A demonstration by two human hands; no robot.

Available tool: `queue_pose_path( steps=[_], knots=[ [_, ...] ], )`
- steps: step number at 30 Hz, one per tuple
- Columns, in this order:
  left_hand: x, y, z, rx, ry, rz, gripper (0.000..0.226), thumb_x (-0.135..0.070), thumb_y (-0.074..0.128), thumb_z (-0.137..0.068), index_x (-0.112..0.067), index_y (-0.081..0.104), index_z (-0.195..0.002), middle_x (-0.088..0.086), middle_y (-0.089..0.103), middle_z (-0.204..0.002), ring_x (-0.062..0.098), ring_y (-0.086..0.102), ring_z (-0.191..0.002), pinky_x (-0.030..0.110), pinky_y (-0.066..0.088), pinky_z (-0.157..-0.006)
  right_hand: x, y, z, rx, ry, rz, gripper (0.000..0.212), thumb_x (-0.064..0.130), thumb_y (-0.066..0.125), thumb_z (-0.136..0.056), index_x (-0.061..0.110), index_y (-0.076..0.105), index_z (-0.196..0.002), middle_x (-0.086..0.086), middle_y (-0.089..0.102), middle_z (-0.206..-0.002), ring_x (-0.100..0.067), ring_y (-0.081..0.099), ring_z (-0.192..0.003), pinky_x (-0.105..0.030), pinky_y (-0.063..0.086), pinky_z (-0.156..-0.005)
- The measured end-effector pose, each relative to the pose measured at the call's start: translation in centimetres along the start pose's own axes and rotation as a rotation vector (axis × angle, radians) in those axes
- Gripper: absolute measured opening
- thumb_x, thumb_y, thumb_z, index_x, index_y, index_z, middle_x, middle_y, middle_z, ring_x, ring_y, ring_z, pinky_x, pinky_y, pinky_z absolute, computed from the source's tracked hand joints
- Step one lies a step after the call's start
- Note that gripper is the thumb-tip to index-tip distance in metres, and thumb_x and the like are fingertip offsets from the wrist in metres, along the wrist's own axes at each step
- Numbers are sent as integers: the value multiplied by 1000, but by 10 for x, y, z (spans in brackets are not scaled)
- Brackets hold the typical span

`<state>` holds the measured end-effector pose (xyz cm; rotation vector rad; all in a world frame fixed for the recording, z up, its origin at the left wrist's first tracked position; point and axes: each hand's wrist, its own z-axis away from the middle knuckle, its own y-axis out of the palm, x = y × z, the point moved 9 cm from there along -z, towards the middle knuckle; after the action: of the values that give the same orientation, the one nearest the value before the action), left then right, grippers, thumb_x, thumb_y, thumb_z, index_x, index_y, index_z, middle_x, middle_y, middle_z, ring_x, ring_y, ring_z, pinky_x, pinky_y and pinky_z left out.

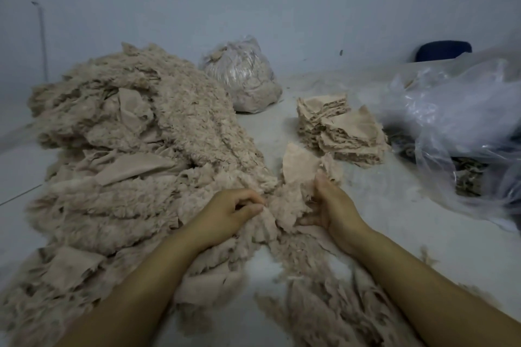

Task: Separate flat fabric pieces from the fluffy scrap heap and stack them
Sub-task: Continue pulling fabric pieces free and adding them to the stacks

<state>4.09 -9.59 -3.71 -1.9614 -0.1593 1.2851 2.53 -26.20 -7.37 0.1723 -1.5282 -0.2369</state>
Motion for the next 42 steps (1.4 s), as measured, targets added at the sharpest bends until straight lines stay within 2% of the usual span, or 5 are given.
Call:
queue_pose_path(
  steps=[9, 18, 33, 39, 42],
  knots=[
    [-36, -10, -19, -201, 41, 40, 47, -62, 62, -78, -30, 62, -112, -24, 58, -104, -10, 55, -94, 6, 42, -80, 35, 16, 10, 96, -235, 120, 46, -12, 72, -73, 17, 57, -105, 2, 68, -89, -15, 66, -82, -29, 56, -71],
    [-13, 4, -38, -193, -300, 999, 10, -5, 56, -89, -7, 59, -80, 4, 69, -68, 17, 65, -64, 22, 54, -56, 37, -3, 1, 127, -21, -163, 45, 1, 70, -62, 4, 54, -104, 1, 64, -62, -9, 63, -58, -18, 53, -59],
    [-7, 3, -64, -223, -338, 1148, 24, 8, 59, -80, -9, 46, -68, 3, 65, -59, 9, 63, -54, 21, 54, -51, 40, -24, -8, 15, 112, 0, 9, 4, 63, -87, 12, 59, -88, -4, 53, -72, -9, 49, -53, -18, 45, -47],
    [-21, 2, -79, -242, -320, 998, 26, 4, 61, -83, -12, 49, -66, 2, 57, -59, 10, 56, -50, 20, 48, -46, 66, 8, 1, 51, -311, 693, 71, 41, 85, -63, 42, 43, -119, 17, 44, -120, 6, 46, -108, -7, 41, -86],
    [-23, 11, -82, -251, -358, 1052, 23, -2, 59, -88, -11, 50, -69, 7, 55, -62, 12, 55, -51, 21, 50, -45, 75, 10, 3, -119, -490, 701, 34, 18, 73, -81, 31, 51, -103, 13, 56, -104, 3, 54, -94, -12, 44, -80]
  ],
)
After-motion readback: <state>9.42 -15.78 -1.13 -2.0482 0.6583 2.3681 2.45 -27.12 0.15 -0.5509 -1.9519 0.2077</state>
